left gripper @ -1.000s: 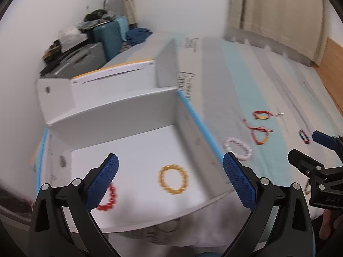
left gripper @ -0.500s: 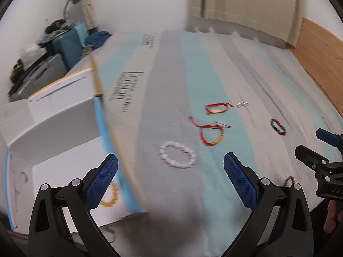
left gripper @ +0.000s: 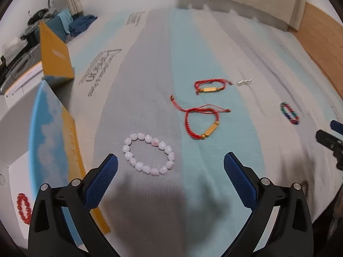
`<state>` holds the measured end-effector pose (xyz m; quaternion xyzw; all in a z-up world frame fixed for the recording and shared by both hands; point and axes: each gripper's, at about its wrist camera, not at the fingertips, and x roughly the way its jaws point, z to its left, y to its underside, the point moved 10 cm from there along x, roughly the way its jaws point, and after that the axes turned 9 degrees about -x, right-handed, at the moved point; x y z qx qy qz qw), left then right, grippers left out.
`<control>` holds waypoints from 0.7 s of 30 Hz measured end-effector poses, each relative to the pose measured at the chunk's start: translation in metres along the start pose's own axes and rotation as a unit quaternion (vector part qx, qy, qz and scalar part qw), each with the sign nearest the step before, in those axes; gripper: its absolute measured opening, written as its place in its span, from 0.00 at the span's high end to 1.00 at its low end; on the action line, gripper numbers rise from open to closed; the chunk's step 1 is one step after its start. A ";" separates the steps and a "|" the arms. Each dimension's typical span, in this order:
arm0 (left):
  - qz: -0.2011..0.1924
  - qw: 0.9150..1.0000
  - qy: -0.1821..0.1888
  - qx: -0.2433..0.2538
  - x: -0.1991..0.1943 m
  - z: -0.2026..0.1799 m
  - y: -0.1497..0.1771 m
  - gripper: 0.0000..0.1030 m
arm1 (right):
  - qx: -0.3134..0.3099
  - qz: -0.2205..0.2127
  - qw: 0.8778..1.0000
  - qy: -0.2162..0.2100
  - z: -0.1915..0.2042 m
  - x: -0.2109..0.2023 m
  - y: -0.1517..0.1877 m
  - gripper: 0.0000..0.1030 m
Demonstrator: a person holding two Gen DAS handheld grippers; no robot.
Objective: Organize jewelry
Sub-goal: 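Withdraw both tools from the box back over the bed, then grasp the red string bracelet with the left tool while the right tool grasps the multicolour bracelet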
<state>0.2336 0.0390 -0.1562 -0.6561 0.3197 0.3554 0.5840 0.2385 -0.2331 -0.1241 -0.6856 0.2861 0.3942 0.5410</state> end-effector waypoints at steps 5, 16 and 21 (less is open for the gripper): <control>0.018 1.000 -0.007 -0.008 0.035 0.007 0.001 0.06 | 0.003 0.020 1.000 0.005 -0.018 0.036 -0.003 0.08; 0.018 1.000 0.007 -0.002 0.073 -0.007 -0.023 0.06 | 0.012 0.035 0.999 0.015 -0.041 0.086 -0.015 0.08; 0.027 1.000 0.014 0.005 0.092 -0.019 -0.033 0.06 | 0.019 0.045 0.999 0.015 -0.050 0.102 -0.018 0.10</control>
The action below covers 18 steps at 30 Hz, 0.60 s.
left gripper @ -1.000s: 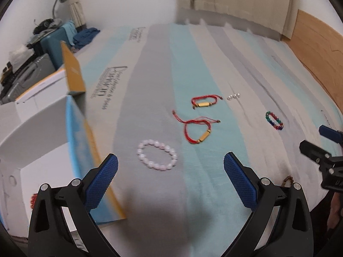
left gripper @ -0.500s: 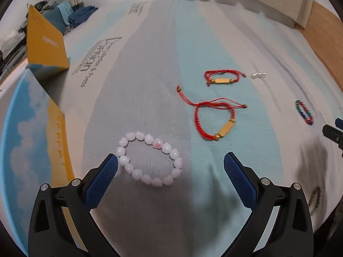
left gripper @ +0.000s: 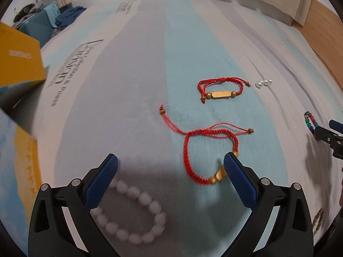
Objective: Organize jewelry
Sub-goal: 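Grasp the red string bracelet with the left tool while the right tool grasps the multicolour bracelet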
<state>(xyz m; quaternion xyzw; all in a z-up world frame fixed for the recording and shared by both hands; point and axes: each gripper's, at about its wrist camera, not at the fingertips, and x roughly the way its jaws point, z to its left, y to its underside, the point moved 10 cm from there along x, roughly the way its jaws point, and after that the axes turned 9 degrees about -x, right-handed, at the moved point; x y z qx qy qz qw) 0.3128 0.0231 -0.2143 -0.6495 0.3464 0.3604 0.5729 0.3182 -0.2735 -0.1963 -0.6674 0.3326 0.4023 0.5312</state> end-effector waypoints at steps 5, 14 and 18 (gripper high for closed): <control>0.007 1.000 -0.003 0.008 0.018 -0.004 -0.003 0.10 | 0.012 0.017 1.000 -0.012 -0.005 0.020 0.002 0.18; 0.001 1.000 -0.009 0.025 0.020 -0.008 -0.007 0.48 | 0.029 0.016 0.999 -0.034 -0.009 0.028 0.005 0.41; 0.007 1.000 -0.010 0.026 0.018 -0.005 -0.009 0.79 | 0.015 0.015 0.999 -0.030 -0.007 0.023 0.008 0.63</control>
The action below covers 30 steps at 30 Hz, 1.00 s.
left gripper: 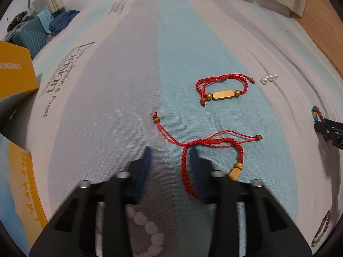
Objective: Organize jewelry
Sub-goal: 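Grasp the red string bracelet with the left tool while the right tool grasps the multicolour bracelet, then carry both bracelets into the white box and open both tools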
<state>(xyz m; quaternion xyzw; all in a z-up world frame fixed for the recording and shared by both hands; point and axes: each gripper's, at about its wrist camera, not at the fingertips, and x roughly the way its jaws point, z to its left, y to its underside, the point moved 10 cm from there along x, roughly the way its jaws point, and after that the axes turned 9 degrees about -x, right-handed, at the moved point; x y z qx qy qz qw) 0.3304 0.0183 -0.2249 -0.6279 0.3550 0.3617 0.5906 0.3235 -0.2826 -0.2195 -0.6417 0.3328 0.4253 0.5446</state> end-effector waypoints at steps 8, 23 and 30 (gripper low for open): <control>0.006 1.000 0.023 -0.006 -0.013 0.001 -0.001 0.98 | 0.004 -0.009 1.000 0.008 -0.002 -0.012 0.002 0.82; -0.009 1.000 0.030 0.001 -0.046 -0.011 -0.005 0.98 | 0.012 -0.030 0.999 0.007 -0.006 -0.050 0.010 0.82; -0.013 0.999 0.032 -0.001 -0.061 -0.012 -0.005 0.98 | 0.014 -0.036 0.999 0.007 -0.003 -0.064 0.011 0.82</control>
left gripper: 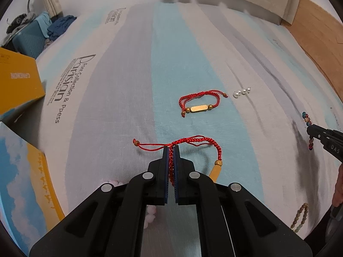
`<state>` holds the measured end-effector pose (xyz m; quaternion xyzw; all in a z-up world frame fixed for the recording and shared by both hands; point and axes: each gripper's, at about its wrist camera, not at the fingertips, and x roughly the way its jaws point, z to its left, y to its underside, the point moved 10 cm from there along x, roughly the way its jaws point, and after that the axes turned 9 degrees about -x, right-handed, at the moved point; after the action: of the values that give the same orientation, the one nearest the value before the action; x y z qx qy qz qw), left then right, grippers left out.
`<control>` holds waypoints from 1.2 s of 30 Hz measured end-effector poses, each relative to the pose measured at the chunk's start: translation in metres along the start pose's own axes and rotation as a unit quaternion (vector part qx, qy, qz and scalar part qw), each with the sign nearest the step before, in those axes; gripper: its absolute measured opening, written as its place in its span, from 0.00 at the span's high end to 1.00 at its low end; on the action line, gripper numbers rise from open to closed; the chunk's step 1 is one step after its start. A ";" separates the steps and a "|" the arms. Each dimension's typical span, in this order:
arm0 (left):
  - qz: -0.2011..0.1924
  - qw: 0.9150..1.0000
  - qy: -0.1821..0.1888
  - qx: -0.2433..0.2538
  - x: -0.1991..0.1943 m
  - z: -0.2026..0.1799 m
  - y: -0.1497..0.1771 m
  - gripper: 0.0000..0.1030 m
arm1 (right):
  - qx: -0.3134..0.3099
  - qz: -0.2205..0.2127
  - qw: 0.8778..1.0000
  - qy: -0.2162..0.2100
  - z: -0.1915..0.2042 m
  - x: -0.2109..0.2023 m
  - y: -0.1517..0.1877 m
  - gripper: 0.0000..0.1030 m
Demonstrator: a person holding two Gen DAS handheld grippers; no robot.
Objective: Organize jewelry
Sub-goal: 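Carry both bracelets into the white box and open both tools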
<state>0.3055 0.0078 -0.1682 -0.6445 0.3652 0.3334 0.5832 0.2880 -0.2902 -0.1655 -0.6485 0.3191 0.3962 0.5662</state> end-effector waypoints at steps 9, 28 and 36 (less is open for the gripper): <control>-0.008 1.000 0.003 -0.001 -0.025 -0.002 0.000 0.97 | -0.002 -0.009 1.000 0.003 0.002 -0.022 -0.001 0.82; -0.028 1.000 0.000 -0.003 -0.072 0.011 0.010 0.97 | -0.011 -0.029 1.000 0.004 0.025 -0.066 0.005 0.82; -0.037 0.999 0.000 -0.016 -0.096 0.027 0.018 0.97 | -0.011 -0.035 0.999 0.004 0.041 -0.084 0.005 0.82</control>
<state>0.2405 0.0414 -0.0980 -0.6668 0.3359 0.3174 0.5847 0.2365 -0.2534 -0.0962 -0.6672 0.2938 0.3771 0.5712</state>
